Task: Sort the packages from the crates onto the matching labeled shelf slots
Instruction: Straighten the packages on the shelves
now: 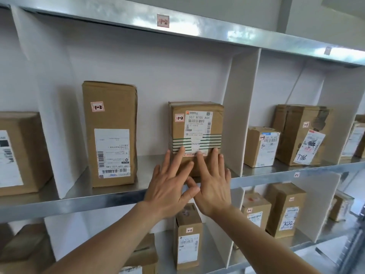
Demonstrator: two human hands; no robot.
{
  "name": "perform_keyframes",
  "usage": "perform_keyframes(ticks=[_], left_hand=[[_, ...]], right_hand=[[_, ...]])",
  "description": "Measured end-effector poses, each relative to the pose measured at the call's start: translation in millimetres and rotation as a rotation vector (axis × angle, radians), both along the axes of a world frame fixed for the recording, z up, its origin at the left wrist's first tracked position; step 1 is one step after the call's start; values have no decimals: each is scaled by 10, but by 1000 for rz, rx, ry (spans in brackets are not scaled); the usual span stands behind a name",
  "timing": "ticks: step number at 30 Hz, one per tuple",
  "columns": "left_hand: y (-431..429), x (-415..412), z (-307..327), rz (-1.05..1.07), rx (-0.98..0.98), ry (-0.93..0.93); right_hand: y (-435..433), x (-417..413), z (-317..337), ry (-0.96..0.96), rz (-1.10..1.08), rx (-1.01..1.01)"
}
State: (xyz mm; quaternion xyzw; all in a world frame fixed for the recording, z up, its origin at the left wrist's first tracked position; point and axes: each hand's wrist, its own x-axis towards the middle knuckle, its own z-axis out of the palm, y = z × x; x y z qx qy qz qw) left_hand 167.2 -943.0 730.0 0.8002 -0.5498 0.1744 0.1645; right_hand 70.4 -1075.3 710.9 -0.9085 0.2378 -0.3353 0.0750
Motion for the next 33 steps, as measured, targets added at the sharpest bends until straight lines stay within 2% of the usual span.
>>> perform_keyframes(ticks=[7,10,14,18,23,33], left_hand=[[-86,13,-70,19,-17,-5],[-69,-19,-83,28,-21,-17],[135,-108,-201,-12,-191,-155],[524,-14,-374,94,-296,-229],[1063,277,-349,248,-237,-247],[1465,647,-306,330,-158,-219]], right_hand=[[-111,35,-54,2,43,-3],[-127,40,-110,-58,59,-15],[60,78,-216,-182,192,-157],[425,298,-215,-221,338,-328],[865,652,-189,-188,407,-387],[1165,1014,-146,-137,355,-468]])
